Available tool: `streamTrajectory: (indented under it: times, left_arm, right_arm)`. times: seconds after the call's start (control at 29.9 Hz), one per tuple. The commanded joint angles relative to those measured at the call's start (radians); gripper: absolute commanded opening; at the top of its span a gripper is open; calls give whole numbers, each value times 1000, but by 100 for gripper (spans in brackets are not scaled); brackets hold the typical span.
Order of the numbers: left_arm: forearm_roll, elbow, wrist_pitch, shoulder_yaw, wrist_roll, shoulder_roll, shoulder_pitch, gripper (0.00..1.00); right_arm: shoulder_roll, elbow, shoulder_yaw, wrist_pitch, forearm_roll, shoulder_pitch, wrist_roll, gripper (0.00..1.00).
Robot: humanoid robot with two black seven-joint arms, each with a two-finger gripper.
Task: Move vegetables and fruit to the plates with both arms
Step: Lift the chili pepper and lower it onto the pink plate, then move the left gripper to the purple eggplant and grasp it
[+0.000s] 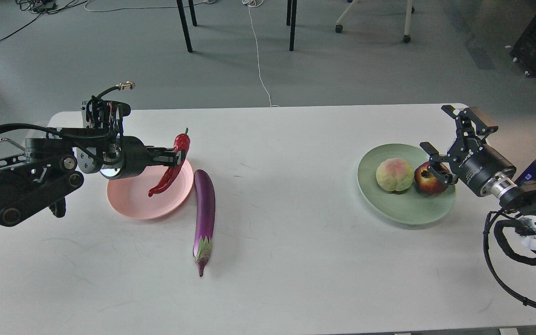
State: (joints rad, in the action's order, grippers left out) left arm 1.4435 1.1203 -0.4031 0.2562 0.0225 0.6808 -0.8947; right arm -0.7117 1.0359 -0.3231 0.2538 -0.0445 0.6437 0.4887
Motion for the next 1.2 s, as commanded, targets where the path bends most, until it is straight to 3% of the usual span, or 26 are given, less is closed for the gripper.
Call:
streamTrajectory:
  times: [0.0,0.13,0.3,0.43,0.6,0.77,0.9,1.04,1.17]
  left_arm:
    - [8,-27,4,1,14,8,28,20]
    - [12,-83,4,0,33,5,34,23]
    - [14,-125,3,0,73,8,33,50]
    - [14,-131,-2,0,82,13,33,99]
    - [18,-88,0,5,100,34,26,99]
    - [17,91,-2,8,99,57,-4,99]
    - [24,186,-19,3,79,37,2,99]
    - [75,190,-19,-6,7,-35,14,99]
    - [115,191,-14,-32,-6,-41,55,99]
  right_arm:
    - [8,0,-1,-1,0,-2,0,97]
    - [8,-4,-1,-1,0,-13,0,97]
    - [6,0,-1,1,0,-15,0,97]
    - [8,1,-1,1,0,-15,0,97]
    - [8,3,-1,1,0,-15,0,97]
    - [8,1,1,2,-2,-13,0,97]
    - [6,4,1,2,-2,-13,0,97]
    - [3,6,-1,2,-2,-13,0,97]
    - [1,6,-2,2,-2,-13,0,97]
